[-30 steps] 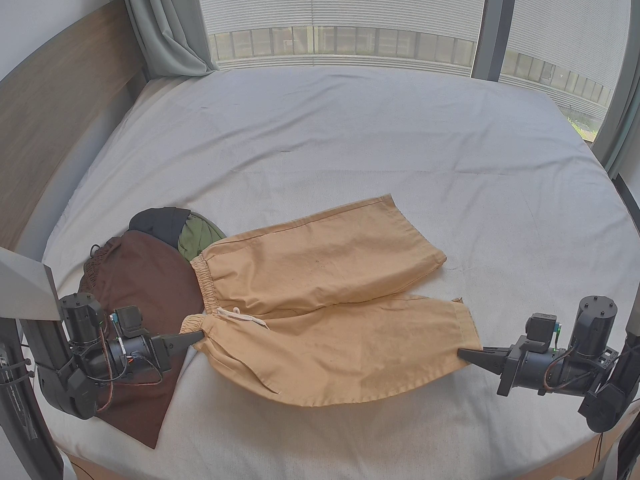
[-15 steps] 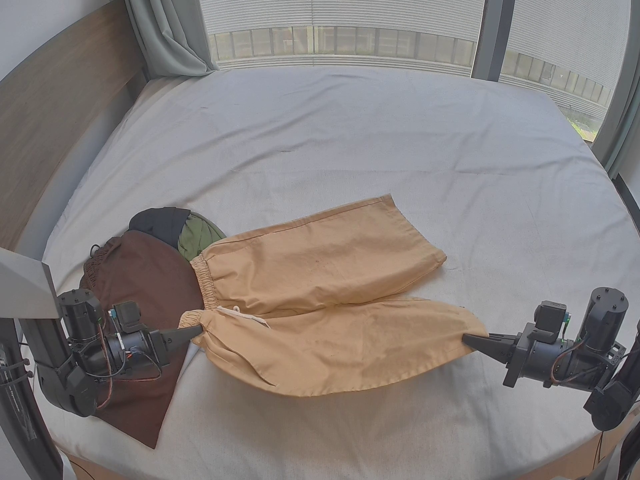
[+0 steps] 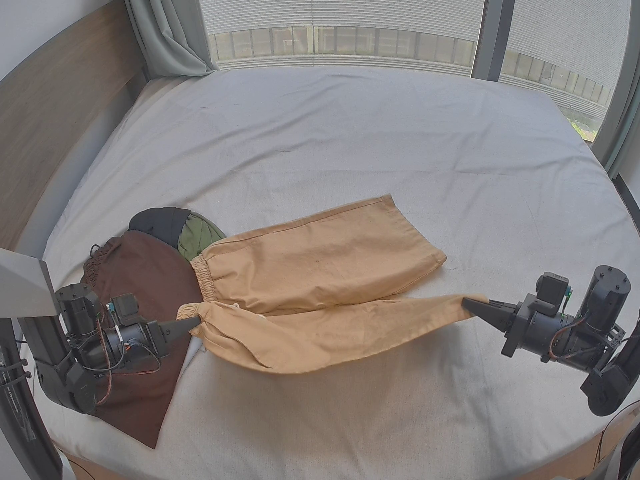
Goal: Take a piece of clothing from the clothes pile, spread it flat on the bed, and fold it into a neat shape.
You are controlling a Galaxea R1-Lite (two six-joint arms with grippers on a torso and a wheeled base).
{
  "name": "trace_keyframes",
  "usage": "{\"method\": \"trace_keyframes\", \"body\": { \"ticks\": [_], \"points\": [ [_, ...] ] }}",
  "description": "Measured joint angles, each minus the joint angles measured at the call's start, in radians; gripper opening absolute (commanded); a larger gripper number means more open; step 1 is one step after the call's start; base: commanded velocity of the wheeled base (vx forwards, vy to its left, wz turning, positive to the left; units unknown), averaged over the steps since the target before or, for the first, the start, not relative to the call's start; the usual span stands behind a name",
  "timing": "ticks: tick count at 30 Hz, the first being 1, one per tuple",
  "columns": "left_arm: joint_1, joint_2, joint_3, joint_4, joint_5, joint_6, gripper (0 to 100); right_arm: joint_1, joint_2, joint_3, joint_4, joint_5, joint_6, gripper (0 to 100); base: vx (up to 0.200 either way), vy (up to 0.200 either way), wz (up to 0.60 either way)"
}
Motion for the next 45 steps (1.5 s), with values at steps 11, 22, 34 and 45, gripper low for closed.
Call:
{"method": "trace_keyframes", "body": {
  "ticks": [11, 22, 34, 45],
  "points": [
    [-0.007, -0.032, -0.025, 0.0, 0.047, -0.097, 0, -0.028, 0.029, -0.14, 0.045, 0.0, 0.019, 0, 0.0, 0.0, 0.0],
    [-0.01, -0.037, -0.05, 0.001, 0.087, -0.132, 0, -0.043, 0.049, -0.332, 0.19, -0.001, 0.035, 0, 0.0, 0.0, 0.0],
    [-0.01, -0.039, -0.08, 0.0, 0.119, -0.213, 0, -0.053, 0.103, -0.545, 0.313, -0.009, 0.05, 0, 0.0, 0.0, 0.0],
    [-0.018, -0.035, -0.124, 0.0, 0.168, -0.257, 0, -0.063, 0.193, -0.756, 0.435, -0.013, 0.066, 0, 0.0, 0.0, 0.0]
  ]
}}
